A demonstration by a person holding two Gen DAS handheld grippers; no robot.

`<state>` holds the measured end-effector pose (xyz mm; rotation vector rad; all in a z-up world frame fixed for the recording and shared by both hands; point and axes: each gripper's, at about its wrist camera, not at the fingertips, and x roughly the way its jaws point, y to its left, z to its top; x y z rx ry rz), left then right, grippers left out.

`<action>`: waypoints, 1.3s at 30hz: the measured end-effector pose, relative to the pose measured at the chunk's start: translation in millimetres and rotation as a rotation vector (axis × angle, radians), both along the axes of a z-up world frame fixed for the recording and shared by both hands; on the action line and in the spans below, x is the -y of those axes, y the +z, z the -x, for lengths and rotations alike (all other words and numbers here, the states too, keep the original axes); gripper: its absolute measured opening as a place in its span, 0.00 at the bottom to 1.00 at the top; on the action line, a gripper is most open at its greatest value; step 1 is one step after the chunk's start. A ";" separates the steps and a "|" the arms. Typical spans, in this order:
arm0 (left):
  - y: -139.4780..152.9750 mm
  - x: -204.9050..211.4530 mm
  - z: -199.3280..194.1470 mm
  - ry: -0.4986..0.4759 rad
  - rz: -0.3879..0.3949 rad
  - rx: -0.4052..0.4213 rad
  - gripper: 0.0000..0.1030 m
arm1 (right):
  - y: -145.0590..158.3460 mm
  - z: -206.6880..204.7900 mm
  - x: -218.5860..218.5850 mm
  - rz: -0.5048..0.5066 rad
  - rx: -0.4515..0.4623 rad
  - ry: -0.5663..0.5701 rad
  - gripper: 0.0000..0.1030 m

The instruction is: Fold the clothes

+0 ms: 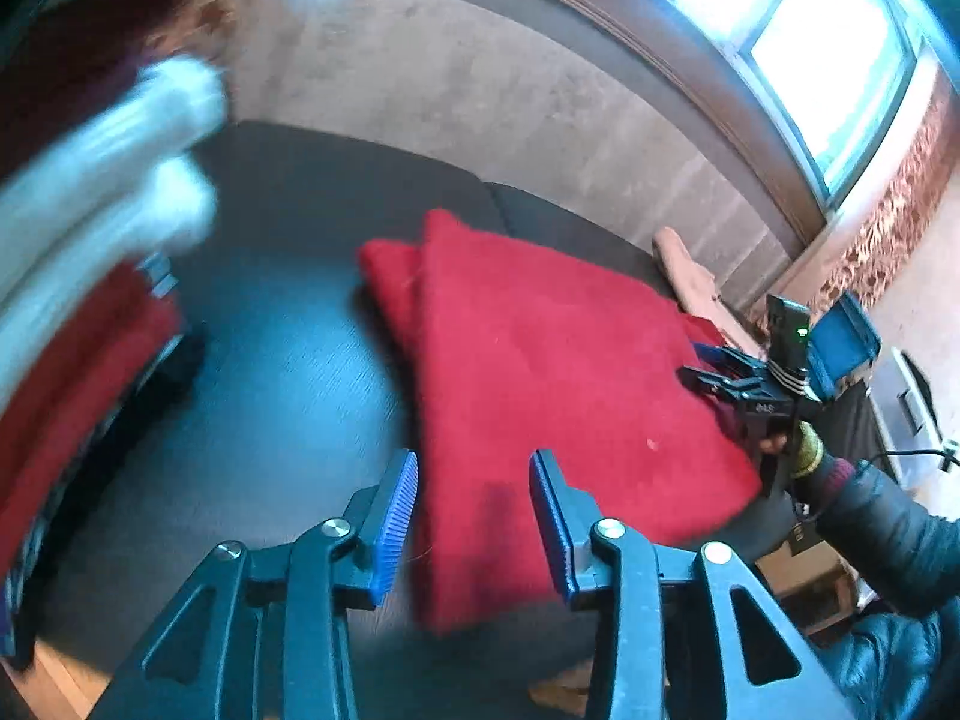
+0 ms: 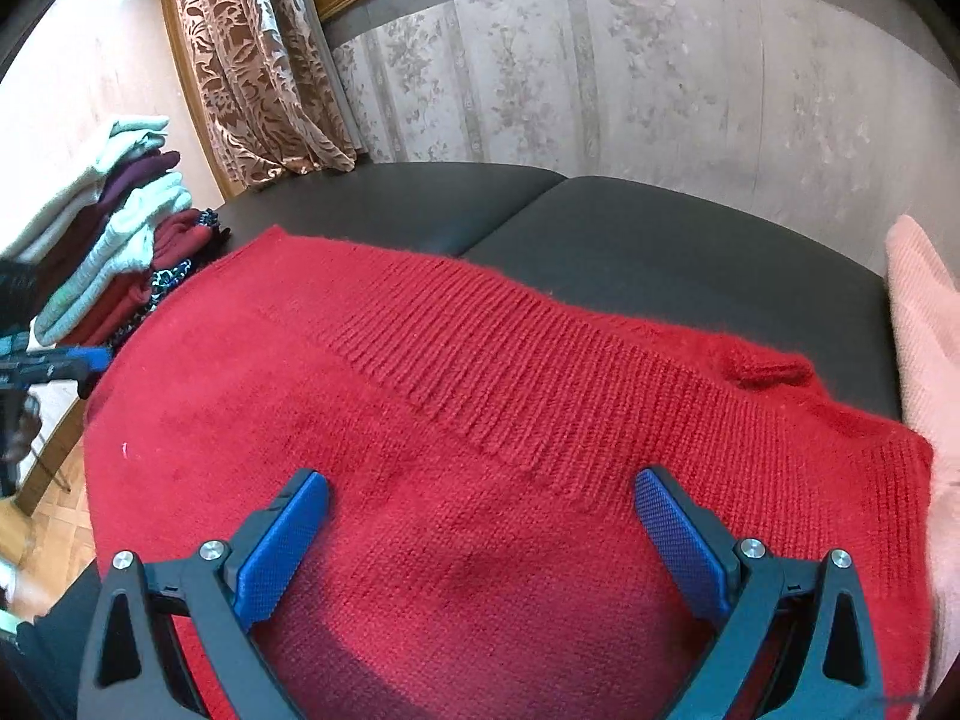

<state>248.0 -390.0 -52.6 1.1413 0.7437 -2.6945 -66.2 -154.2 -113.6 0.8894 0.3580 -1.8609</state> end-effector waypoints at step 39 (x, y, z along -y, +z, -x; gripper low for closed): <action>-17.0 -45.7 128.2 0.220 0.283 0.126 0.16 | -8.1 -13.4 -27.5 0.111 0.073 -0.037 1.00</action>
